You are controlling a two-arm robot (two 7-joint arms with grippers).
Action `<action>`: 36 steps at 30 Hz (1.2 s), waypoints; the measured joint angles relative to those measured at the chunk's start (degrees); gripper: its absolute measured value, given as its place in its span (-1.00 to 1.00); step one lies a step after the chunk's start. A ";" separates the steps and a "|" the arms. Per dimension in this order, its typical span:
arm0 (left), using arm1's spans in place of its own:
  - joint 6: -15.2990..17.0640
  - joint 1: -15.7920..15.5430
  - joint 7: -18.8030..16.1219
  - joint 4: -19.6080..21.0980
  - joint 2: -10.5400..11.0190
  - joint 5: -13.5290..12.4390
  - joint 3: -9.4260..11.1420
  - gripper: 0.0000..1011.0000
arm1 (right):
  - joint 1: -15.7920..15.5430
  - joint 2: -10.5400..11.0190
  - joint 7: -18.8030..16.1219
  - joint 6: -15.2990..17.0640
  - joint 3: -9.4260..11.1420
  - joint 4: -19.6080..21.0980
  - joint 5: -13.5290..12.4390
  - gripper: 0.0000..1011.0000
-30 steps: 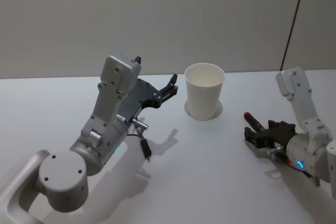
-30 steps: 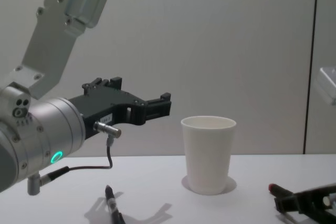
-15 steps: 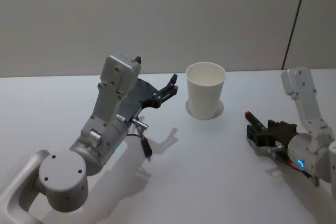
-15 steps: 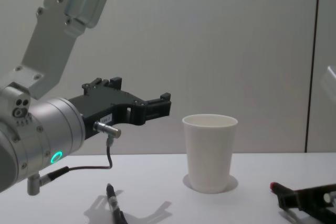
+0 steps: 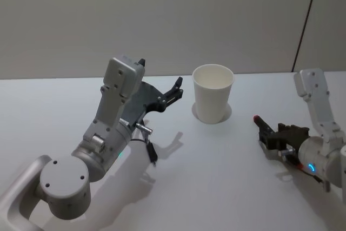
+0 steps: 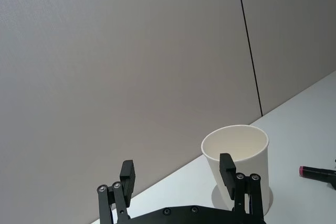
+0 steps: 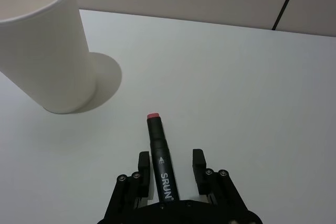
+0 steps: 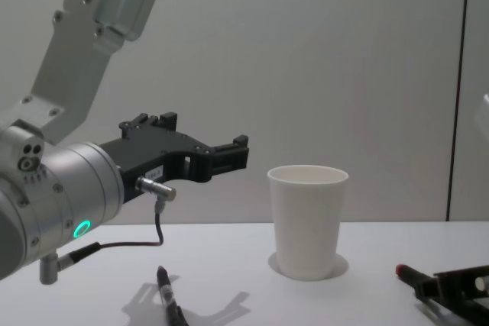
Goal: Place the pen into the pen holder.
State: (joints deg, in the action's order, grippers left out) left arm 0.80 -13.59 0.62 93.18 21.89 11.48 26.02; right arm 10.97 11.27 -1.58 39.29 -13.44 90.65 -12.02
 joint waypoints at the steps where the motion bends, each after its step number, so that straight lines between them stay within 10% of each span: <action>1: 0.00 0.00 0.00 0.00 0.00 0.00 0.00 0.98 | 0.03 -0.01 0.00 0.03 0.02 -0.03 0.05 -0.03; 36: 0.00 0.00 0.00 0.00 0.00 0.00 0.00 0.98 | 1.13 -0.33 -2.77 0.27 -0.09 -1.11 2.29 -0.57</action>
State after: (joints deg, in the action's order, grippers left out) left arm 0.80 -13.59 0.62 93.18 21.89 11.48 26.02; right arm 12.10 10.93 -4.35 39.56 -13.53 89.53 -9.73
